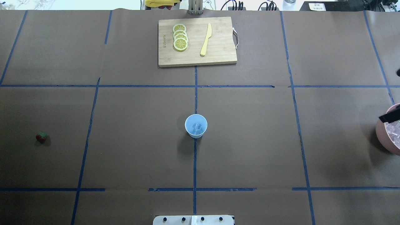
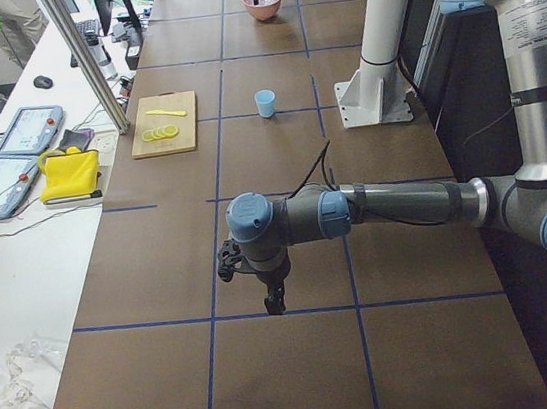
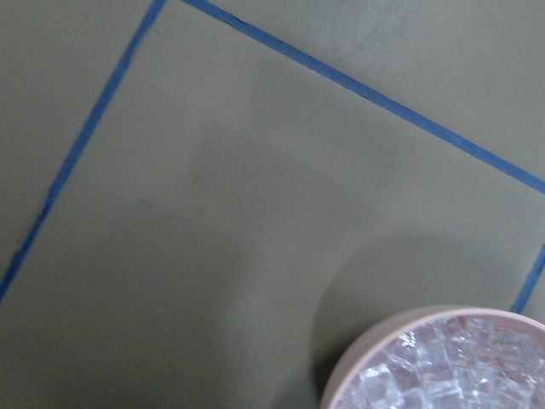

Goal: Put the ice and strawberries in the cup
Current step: 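Move the right gripper back to the pink bowl, then grasp a third ice cube from the pink bowl with the right gripper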

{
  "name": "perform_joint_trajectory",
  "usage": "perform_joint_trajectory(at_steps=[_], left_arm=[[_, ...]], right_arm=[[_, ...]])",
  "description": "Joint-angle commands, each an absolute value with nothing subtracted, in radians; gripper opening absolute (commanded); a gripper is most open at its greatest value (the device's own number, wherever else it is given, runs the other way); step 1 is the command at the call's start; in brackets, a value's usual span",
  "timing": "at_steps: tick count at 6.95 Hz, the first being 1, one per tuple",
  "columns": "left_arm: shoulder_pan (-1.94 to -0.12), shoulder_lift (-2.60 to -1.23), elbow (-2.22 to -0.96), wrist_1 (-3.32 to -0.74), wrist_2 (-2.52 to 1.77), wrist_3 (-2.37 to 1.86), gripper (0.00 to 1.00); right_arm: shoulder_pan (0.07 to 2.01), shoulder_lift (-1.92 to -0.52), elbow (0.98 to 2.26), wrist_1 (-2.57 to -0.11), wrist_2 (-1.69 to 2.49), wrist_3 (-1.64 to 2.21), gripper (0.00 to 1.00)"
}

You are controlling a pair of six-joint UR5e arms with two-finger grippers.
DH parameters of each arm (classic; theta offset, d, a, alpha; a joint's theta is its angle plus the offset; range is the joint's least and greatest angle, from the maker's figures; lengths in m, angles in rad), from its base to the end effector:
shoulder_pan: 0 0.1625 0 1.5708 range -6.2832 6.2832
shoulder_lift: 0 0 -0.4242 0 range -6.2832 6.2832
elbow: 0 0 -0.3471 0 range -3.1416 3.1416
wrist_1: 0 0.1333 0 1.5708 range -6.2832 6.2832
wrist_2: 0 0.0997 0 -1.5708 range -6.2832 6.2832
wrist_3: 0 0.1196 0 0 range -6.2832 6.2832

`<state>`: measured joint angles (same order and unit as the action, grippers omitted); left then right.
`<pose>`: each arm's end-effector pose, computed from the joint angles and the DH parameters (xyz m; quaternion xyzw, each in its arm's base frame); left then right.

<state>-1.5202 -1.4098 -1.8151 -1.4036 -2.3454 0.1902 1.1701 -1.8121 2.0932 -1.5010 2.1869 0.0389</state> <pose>-0.0309 -0.3721 0.6459 -0.0124 0.3791 0.0954 0.9203 -0.0810 -0.3559 0.5355 0.0972 -0.3276 -0.2209 0.9135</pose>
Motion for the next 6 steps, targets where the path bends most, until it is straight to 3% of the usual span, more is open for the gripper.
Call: perform_joint_trajectory(at_steps=[1,4,6], left_arm=[[-1.520,-1.410,-1.816,-1.402,-2.345,0.190,1.00],[-1.520,-1.410,-1.821,-1.404,-2.345,0.190,1.00],[-1.520,-1.410,-1.821,-1.404,-2.345,0.190,1.00]], right_arm=[[1.261,-1.870,1.996,-1.471,2.200,-0.174,0.94],[1.264,-1.882,1.745,-1.156,2.198,-0.146,0.94],[1.262,-1.882,1.724,-1.143,2.195,-0.100,0.90]])
